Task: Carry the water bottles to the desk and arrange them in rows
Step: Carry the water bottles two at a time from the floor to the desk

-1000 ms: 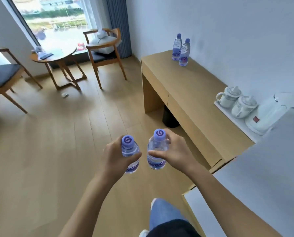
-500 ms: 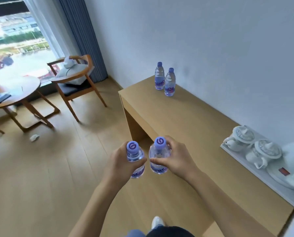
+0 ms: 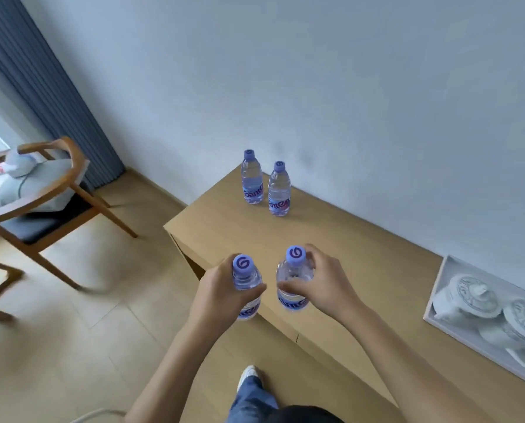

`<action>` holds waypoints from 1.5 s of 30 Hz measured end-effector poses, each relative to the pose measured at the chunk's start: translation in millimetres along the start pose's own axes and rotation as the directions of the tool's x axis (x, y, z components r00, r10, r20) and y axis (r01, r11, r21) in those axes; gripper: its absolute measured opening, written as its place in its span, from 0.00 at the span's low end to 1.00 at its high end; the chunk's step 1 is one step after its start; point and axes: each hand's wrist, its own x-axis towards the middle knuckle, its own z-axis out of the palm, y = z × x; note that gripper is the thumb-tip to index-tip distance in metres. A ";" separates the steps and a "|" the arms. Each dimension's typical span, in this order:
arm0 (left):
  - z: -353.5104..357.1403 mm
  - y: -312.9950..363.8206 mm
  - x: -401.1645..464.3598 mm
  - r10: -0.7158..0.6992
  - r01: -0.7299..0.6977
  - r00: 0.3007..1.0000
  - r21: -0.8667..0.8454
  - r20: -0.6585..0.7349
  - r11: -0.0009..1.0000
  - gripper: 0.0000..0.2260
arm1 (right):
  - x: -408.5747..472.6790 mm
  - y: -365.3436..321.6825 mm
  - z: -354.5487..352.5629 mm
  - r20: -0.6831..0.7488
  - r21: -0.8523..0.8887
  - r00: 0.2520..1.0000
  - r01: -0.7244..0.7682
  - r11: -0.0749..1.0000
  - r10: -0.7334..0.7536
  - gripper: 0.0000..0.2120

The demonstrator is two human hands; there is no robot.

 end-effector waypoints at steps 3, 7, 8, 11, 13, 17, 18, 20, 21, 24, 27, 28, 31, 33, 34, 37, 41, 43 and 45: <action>-8.2 -11.7 53.3 0.026 -0.025 0.997 -0.004 0.079 1.000 0.15 | 36.0 -6.8 10.0 -0.093 0.031 0.994 -0.057 0.998 0.060 0.21; -8.7 -24.9 124.4 0.041 -0.040 0.983 -0.008 0.178 0.999 0.15 | 85.1 -10.2 12.8 -0.198 0.053 0.972 -0.115 0.992 0.123 0.22; -7.1 -26.8 134.8 0.036 -0.036 0.984 -0.005 0.174 0.999 0.15 | 92.4 -10.6 11.8 -0.215 0.056 0.967 -0.127 0.990 0.136 0.22; 3.9 -34.1 168.3 0.020 -0.013 0.988 -0.045 0.154 0.999 0.17 | 121.6 -4.4 4.2 -0.269 0.065 0.945 -0.175 0.982 0.186 0.23; 12.6 -37.6 187.3 0.010 0.001 0.990 -0.076 0.143 0.997 0.18 | 139.8 0.3 -2.4 -0.298 0.059 0.931 -0.202 0.978 0.210 0.23; 31.3 -36.3 222.8 -0.040 0.057 0.988 -0.110 0.151 0.992 0.21 | 176.5 14.7 -19.5 -0.348 0.057 0.901 -0.254 0.966 0.257 0.22; 35.0 -36.3 229.2 -0.060 0.078 0.987 -0.116 0.151 0.990 0.19 | 183.4 17.7 -22.5 -0.358 0.061 0.896 -0.257 0.964 0.262 0.21; 42.5 -38.3 244.7 -0.102 0.119 0.983 -0.114 0.150 0.986 0.15 | 200.2 25.0 -28.8 -0.373 0.062 0.889 -0.263 0.963 0.266 0.20; 46.5 -40.0 251.6 -0.112 0.129 0.982 -0.108 0.153 0.986 0.15 | 208.2 28.7 -31.8 -0.381 0.064 0.884 -0.267 0.962 0.271 0.20; 56.8 -44.5 268.3 -0.127 0.145 0.979 -0.109 0.159 0.983 0.16 | 228.2 38.7 -39.5 -0.405 0.075 0.868 -0.282 0.957 0.287 0.19; 64.6 -51.0 281.1 -0.137 0.152 0.979 -0.099 0.149 0.983 0.16 | 243.6 50.8 -44.0 -0.424 0.070 0.856 -0.296 0.953 0.296 0.18; 65.5 -52.4 283.6 -0.137 0.152 0.980 -0.099 0.144 0.983 0.16 | 246.8 54.1 -44.8 -0.434 0.066 0.851 -0.297 0.953 0.296 0.18; 68.2 -56.2 291.3 -0.163 0.177 0.978 -0.103 0.130 0.979 0.18 | 255.6 63.7 -47.2 -0.464 0.070 0.830 -0.313 0.947 0.309 0.20; 68.6 -59.1 292.3 -0.185 0.198 0.976 -0.121 0.114 0.973 0.18 | 257.6 69.2 -47.9 -0.472 0.071 0.821 -0.328 0.942 0.321 0.20; 68.4 -60.9 291.9 -0.199 0.213 0.974 -0.134 0.108 0.968 0.18 | 258.4 72.2 -48.1 -0.476 0.075 0.816 -0.334 0.940 0.328 0.20; 65.9 -67.6 287.9 -0.221 0.237 0.970 -0.183 0.103 0.954 0.20 | 259.8 79.2 -50.5 -0.478 0.085 0.812 -0.337 0.938 0.335 0.20; 65.9 -69.6 281.9 -0.202 0.220 0.974 -0.206 0.104 0.953 0.23 | 257.3 84.9 -53.2 -0.423 0.065 0.847 -0.325 0.943 0.321 0.21; 67.5 -68.0 280.8 -0.206 0.223 0.974 -0.221 0.099 0.949 0.22 | 253.9 86.7 -52.7 -0.416 0.072 0.858 -0.299 0.951 0.301 0.22; 68.8 -66.7 281.0 -0.207 0.224 0.974 -0.237 0.093 0.945 0.20 | 252.4 85.6 -53.8 -0.412 0.074 0.867 -0.273 0.959 0.279 0.23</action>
